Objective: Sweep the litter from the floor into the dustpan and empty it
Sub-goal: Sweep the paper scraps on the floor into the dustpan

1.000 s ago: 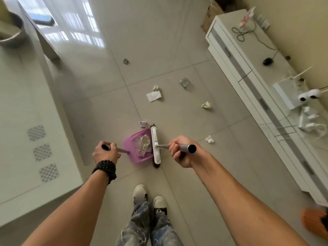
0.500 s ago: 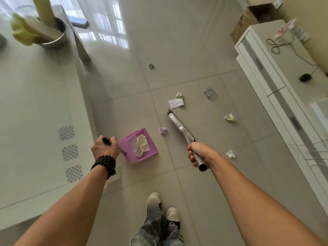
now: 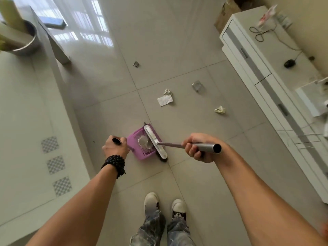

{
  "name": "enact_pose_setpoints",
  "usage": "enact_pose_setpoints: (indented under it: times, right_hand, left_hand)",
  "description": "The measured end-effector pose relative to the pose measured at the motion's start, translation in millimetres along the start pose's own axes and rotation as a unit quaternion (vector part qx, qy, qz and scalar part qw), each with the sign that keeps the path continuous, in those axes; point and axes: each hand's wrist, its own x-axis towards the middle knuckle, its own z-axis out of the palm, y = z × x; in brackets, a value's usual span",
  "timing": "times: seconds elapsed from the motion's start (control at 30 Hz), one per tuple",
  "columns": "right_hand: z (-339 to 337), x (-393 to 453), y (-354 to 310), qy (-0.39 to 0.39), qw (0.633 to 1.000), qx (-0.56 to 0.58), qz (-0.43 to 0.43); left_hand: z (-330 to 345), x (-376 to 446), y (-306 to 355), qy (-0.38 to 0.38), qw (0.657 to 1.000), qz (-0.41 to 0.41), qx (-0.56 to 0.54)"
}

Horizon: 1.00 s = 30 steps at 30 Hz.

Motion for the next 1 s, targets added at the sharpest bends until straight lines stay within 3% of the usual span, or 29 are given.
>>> enact_pose_setpoints:
  times: [0.3, 0.47, 0.77, 1.0]
  right_hand:
    - [-96, -36, 31, 0.070, 0.992, 0.050, -0.087]
    - [-201, -59, 63, 0.135, 0.974, 0.134, -0.127]
    - [-339, -62, 110, 0.232, 0.938, 0.186, -0.181]
    - [-386, -28, 117, 0.209, 0.950, 0.205, -0.111]
  left_hand:
    - [64, -44, 30, -0.055, 0.997, 0.043, 0.017]
    - [126, -95, 64, -0.086, 0.993, 0.077, 0.032]
    - [240, -154, 111, -0.092, 0.992, 0.077, 0.046]
    - [319, -174, 138, -0.103, 0.983, 0.117, 0.094]
